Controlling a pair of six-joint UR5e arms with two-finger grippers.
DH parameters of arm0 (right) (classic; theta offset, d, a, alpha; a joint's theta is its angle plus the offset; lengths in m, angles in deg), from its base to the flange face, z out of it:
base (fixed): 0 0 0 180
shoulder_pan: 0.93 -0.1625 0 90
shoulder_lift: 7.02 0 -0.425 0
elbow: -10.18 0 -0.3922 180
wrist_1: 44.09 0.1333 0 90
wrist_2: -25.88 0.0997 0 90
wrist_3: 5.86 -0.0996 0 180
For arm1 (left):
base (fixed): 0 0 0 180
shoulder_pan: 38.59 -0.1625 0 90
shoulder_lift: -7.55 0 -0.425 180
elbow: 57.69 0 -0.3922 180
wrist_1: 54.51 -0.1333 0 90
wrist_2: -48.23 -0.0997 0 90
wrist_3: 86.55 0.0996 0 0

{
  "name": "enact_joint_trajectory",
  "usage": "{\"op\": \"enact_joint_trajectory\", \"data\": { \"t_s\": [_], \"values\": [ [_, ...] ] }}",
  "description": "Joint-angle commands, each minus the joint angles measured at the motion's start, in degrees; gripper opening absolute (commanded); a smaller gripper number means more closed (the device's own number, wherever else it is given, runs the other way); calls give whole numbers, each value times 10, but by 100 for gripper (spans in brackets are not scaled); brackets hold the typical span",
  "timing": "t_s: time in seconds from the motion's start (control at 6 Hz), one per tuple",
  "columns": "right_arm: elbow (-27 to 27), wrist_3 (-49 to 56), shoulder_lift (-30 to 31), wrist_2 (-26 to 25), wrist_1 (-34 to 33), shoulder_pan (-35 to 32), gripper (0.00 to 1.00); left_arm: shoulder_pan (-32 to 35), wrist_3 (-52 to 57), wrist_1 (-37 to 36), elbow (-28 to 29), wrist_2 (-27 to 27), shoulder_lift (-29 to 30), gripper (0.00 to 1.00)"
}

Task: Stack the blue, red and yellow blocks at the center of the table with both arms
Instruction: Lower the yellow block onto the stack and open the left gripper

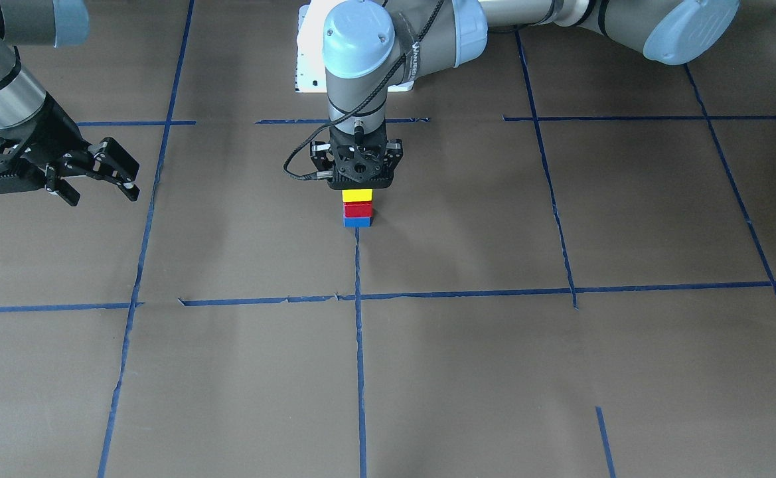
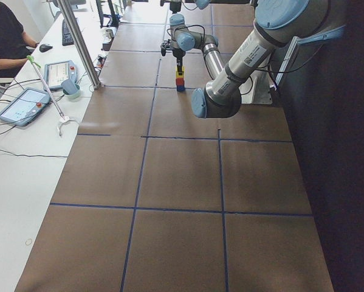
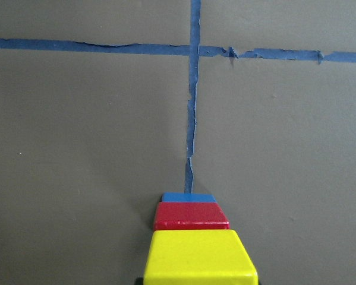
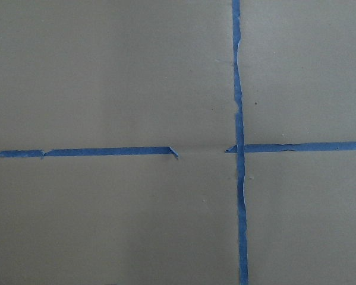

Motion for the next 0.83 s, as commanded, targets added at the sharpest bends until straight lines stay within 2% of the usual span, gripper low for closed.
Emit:
{"op": "enact_joint_trajectory", "data": {
  "t_s": [0.0,0.33,0.5,0.67],
  "values": [
    [1,0,1,0,0,0,100,0,-4,1,-8,0,3,100],
    [0,2,1,0,0,-1,100,19,-4,-7,-63,2,0,100],
    [0,3,2,6,-1,-11,100,43,-1,-8,-126,5,-41,100],
    [0,23,14,17,-7,-37,100,56,13,-8,-198,5,-113,100]
  ]
}}
